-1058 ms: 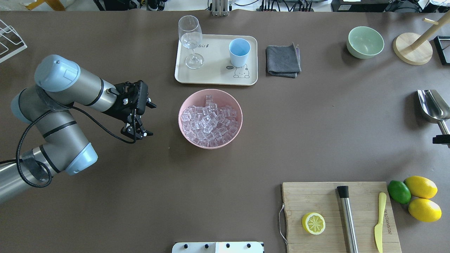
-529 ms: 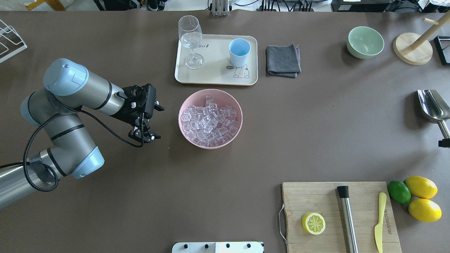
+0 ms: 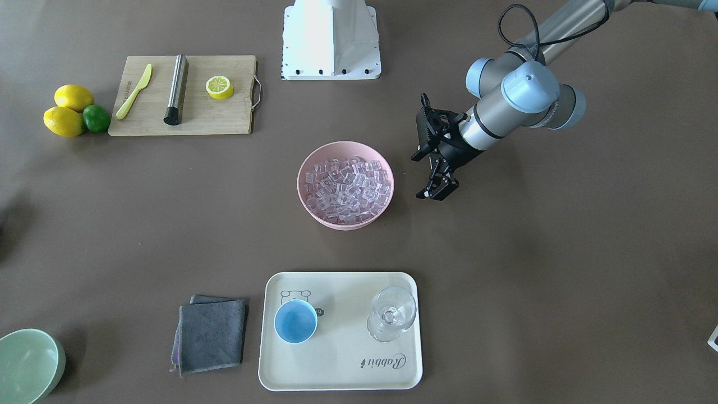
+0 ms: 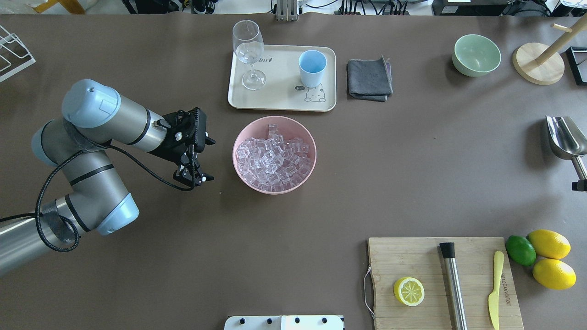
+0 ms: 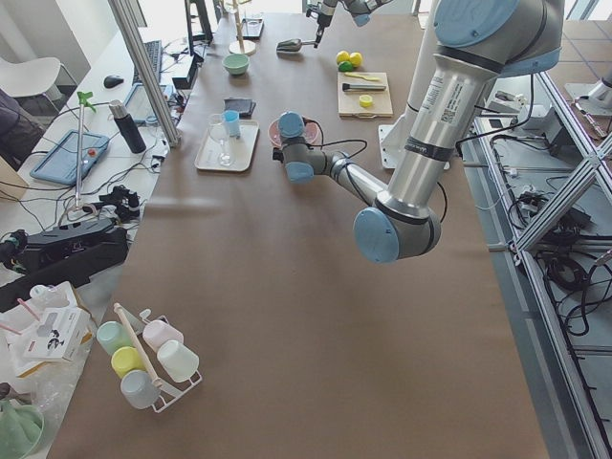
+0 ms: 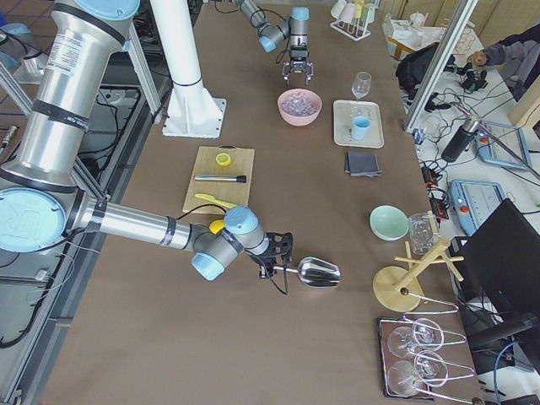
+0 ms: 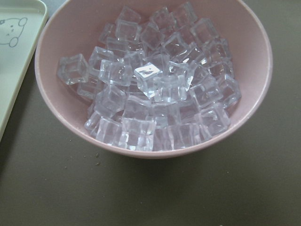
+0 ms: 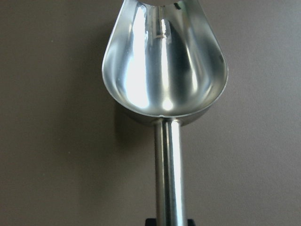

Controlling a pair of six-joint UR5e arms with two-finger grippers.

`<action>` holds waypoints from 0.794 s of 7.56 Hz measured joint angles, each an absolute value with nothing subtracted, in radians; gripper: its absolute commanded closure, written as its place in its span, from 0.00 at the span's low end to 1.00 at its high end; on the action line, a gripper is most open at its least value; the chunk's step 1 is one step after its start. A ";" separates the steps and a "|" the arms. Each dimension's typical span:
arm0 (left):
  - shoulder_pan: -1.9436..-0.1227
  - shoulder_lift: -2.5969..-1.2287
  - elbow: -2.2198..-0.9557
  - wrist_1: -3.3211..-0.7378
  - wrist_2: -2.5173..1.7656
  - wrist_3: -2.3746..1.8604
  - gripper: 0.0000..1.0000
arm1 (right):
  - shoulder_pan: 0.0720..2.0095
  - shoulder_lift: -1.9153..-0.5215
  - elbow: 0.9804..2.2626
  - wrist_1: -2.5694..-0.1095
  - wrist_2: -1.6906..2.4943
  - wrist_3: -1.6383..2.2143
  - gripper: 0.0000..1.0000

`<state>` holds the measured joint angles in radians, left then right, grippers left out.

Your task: Put ice in cup with scoop

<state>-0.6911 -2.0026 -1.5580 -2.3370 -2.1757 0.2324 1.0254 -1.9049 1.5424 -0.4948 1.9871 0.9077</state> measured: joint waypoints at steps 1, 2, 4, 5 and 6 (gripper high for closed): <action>-0.690 -2.006 -1.552 -2.336 -2.173 0.184 0.01 | 1.027 -1.906 1.553 -0.496 2.002 0.891 1.00; -0.686 -2.018 -1.536 -2.336 -2.171 0.159 0.01 | 1.031 -1.907 1.568 -0.503 2.049 0.840 1.00; -0.664 -2.058 -1.489 -2.345 -2.149 0.145 0.01 | 1.075 -1.900 1.654 -0.614 2.139 0.687 1.00; -0.643 -2.068 -1.480 -2.358 -2.113 0.143 0.01 | 1.098 -1.897 1.748 -0.741 2.162 0.586 1.00; -0.629 -2.072 -1.477 -2.367 -2.090 0.143 0.01 | 1.114 -1.893 1.851 -0.876 2.172 0.496 1.00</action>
<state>-0.6295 -2.0724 -1.4774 -2.3669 -2.0898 0.1429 1.1143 -1.8933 1.8513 -0.8761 2.1718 0.4964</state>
